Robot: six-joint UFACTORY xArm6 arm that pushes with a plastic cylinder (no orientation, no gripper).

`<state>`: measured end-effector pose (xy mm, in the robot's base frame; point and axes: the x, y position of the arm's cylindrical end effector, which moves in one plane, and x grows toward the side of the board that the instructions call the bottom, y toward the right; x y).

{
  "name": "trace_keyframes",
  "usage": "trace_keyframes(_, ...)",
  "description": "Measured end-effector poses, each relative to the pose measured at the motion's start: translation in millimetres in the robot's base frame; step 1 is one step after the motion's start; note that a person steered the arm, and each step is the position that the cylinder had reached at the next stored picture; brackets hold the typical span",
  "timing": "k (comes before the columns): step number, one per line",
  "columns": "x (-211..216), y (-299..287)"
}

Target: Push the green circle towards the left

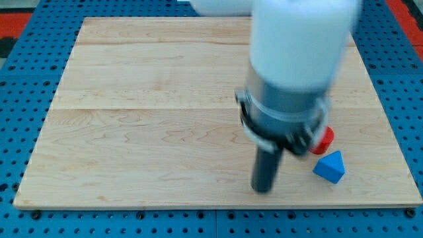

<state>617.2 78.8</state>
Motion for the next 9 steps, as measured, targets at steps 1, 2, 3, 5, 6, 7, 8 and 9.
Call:
trace_keyframes(1,2,7)
trace_keyframes(2,0,105)
trace_keyframes(3,-11,238)
trace_keyframes(5,-236,234)
trace_keyframes(6,-339,234)
trace_keyframes(7,-422,225)
trace_keyframes(8,-426,221)
trace_keyframes(9,-425,102)
